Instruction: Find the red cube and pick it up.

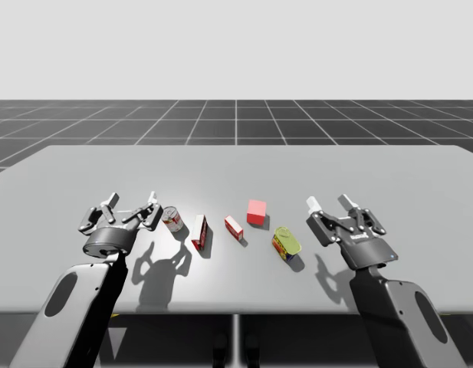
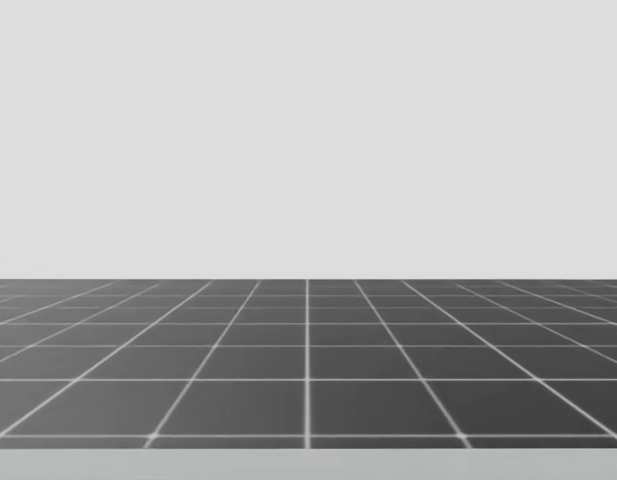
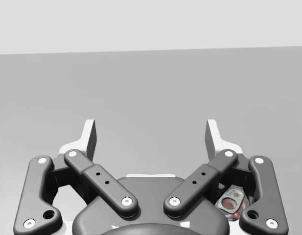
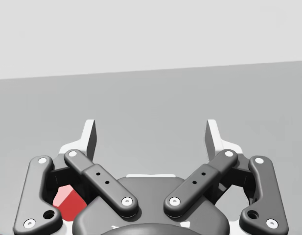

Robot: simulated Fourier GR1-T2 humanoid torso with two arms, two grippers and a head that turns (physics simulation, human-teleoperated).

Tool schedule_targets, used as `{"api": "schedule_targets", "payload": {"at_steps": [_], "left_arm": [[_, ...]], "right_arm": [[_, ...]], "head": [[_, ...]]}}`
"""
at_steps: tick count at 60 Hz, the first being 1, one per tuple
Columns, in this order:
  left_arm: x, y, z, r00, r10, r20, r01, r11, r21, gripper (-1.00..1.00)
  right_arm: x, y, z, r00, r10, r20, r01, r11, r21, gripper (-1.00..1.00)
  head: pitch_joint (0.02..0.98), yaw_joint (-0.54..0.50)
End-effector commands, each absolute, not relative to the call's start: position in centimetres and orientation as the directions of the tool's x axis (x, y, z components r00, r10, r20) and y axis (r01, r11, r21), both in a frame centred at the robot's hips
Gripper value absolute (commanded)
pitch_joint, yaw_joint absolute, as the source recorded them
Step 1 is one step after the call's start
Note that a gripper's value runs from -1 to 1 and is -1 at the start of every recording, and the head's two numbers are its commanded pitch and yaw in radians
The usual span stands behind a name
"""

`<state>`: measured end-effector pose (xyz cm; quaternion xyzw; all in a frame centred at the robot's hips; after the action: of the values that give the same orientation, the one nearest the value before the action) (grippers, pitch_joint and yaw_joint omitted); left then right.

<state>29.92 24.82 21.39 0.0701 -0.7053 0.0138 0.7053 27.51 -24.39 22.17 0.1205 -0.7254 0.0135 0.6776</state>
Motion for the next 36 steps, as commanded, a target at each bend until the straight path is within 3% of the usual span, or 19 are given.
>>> {"api": "schedule_targets", "payload": {"at_steps": [1, 15, 36], "left_arm": [[29.91, 24.84, 21.43, 0.003, -0.082, 0.997, -0.122, 0.989, 0.082, -1.0], [29.9, 24.82, 21.43, 0.002, -0.095, 0.995, -0.131, 0.987, 0.095, -1.0], [29.93, 24.83, 21.35, 0.002, -0.109, 0.994, -0.134, 0.985, 0.108, -1.0]], "right_arm": [[27.33, -24.38, 22.19, -0.08, -0.156, 0.9845, -0.163, 0.976, 0.142, -1.0], [27.55, -24.75, 22.41, -0.079, -0.158, 0.9842, -0.161, 0.976, 0.144, -1.0], [27.64, -24.79, 22.39, -0.071, -0.157, 0.9851, -0.155, 0.977, 0.144, -1.0]], "head": [[0.062, 0.0], [0.12, 0.0], [0.437, 0.02]]}}
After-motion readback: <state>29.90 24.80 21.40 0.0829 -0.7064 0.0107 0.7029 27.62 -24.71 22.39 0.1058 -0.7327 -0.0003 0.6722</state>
